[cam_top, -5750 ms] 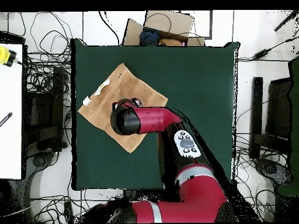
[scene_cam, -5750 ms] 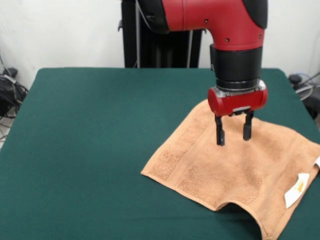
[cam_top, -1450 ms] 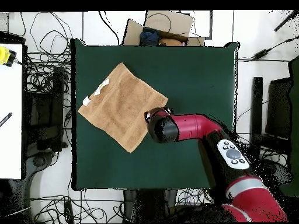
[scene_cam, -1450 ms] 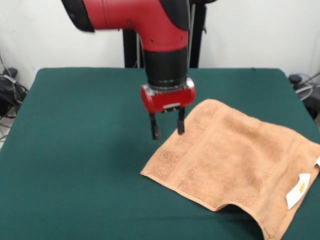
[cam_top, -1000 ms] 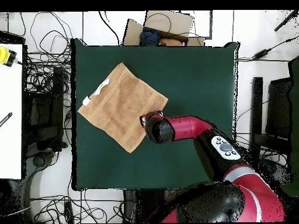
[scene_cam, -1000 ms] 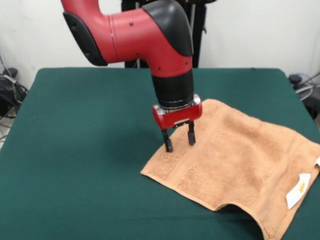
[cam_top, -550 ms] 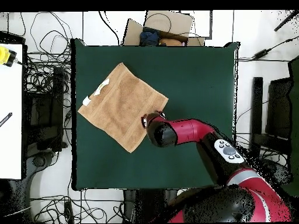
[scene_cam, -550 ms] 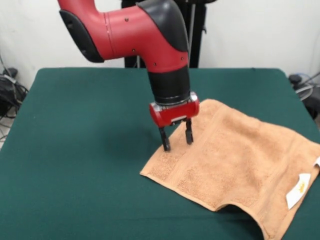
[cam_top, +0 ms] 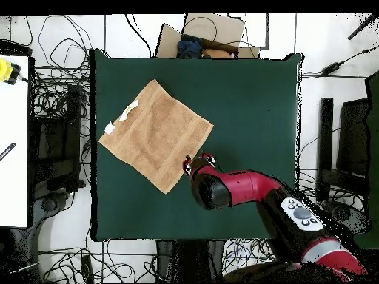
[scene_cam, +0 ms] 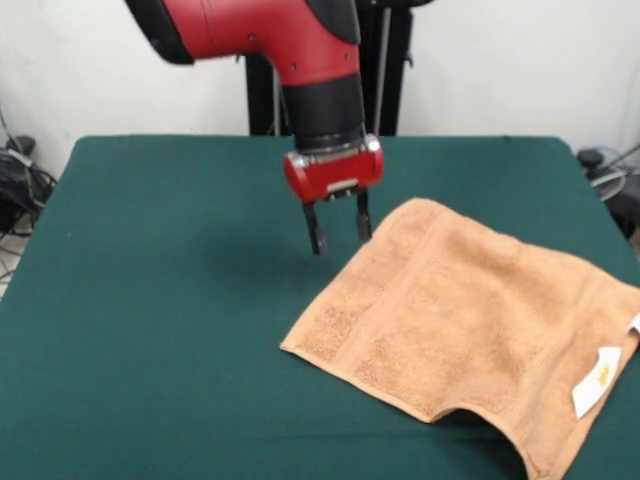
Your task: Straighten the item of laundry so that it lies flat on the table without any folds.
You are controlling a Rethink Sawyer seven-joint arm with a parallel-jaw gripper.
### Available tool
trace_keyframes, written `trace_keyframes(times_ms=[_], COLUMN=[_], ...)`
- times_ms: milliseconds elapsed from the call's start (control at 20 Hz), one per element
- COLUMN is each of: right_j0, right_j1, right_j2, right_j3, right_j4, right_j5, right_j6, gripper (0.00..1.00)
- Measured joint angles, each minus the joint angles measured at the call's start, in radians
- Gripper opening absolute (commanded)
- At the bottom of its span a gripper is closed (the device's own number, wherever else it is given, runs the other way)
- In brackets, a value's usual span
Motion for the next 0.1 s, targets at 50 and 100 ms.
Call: trace_keyframes(times_ms=[50,100], right_j0=[0.006,0.01], right_j1=[-0.016,-0.023], right_j2=[-0.012,-0.019], right_j3=[0.017,0.026], right_j4=[0.0,0.0], right_j5=[-0.004,-0.006], right_j6=[0.0,0.0], gripper=[1.0,1.0])
